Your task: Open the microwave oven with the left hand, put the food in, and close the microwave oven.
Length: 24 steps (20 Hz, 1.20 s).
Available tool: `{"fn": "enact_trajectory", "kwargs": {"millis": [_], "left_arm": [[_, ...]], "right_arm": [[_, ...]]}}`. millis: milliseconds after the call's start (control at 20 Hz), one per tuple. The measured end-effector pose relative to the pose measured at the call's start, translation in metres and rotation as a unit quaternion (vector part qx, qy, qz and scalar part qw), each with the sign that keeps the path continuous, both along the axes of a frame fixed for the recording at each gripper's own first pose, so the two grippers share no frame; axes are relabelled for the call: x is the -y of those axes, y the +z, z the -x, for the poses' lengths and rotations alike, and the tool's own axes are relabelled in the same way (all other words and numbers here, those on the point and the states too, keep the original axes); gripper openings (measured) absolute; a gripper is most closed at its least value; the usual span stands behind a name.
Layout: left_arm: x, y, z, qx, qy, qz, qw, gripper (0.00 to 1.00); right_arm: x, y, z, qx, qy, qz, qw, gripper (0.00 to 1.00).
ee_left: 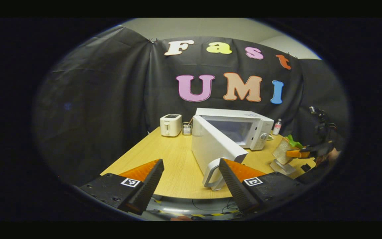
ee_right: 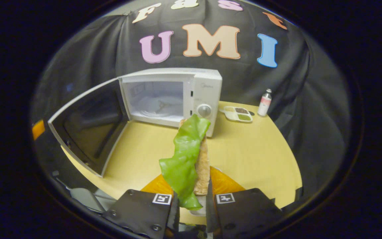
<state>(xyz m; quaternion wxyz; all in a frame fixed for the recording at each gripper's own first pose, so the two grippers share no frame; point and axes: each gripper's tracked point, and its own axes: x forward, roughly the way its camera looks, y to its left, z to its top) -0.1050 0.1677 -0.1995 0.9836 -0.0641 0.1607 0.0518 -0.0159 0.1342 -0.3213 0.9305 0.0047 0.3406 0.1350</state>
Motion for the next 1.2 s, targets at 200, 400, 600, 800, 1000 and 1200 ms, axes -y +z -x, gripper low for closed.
{"fn": "enact_trajectory", "kwargs": {"millis": [200,400,600,800,1000,1200], "left_arm": [[-0.003,0.002,0.01,0.006,-0.009,0.021,1.0,0.97],[-0.012,0.005,0.013,0.013,-0.019,0.021,1.0,0.97],[-0.024,0.016,0.011,0.03,-0.026,0.007,0.999,0.97],[-0.026,0.025,0.003,0.045,-0.035,0.0,0.998,0.99],[-0.03,0.022,-0.002,0.046,-0.041,-0.011,0.998,0.96],[-0.035,0.023,-0.009,0.044,-0.038,-0.015,0.998,0.95]], "right_arm": [[-0.05,0.009,-0.02,-0.003,-0.002,-0.046,0.999,0.34],[-0.103,0.002,-0.052,-0.026,-0.023,-0.096,0.995,0.34],[-0.143,-0.006,-0.091,-0.048,-0.062,-0.141,0.987,0.34],[-0.169,-0.021,-0.129,-0.064,-0.116,-0.189,0.973,0.34],[-0.192,-0.032,-0.164,-0.063,-0.158,-0.227,0.959,0.34],[-0.223,-0.041,-0.196,-0.055,-0.189,-0.273,0.942,0.27]]}}
